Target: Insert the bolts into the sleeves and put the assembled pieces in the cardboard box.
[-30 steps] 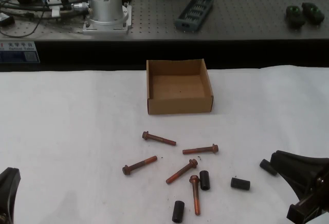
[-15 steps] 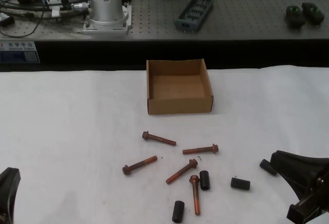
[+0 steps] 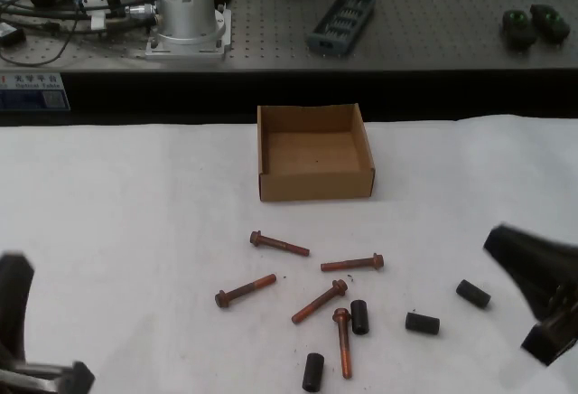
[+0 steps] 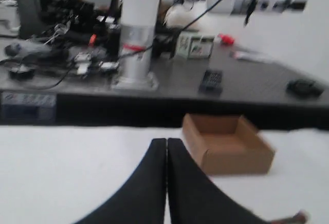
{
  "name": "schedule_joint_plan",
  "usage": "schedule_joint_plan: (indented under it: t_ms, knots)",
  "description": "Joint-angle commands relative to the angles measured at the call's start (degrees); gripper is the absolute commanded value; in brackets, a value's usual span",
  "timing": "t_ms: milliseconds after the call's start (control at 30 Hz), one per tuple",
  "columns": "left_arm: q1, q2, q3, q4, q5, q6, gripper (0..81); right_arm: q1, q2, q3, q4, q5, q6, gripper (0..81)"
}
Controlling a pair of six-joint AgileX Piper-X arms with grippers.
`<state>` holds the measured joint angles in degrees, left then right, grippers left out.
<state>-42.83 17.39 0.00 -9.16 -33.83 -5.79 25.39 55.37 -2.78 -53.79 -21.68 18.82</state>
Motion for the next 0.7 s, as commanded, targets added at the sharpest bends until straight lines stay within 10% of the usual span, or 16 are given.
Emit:
schedule_joint_plan:
  t_ms: [0,200,667]
  knots:
    - [0.14,-0.4,-1.9,-18.45,17.9,-4.87,0.5,0.04,-0.55,-0.69,-4.89,1.67,2.72,4.3]
    - [0.14,-0.42,-7.13,-18.83,36.11,-5.13,0.5,0.04,-0.55,-8.34,-4.84,-11.95,9.68,4.3]
    - [0.14,-0.65,-9.49,-35.05,27.34,-23.61,0.5,0.04,-0.55,-12.3,-19.8,-14.99,24.64,4.3]
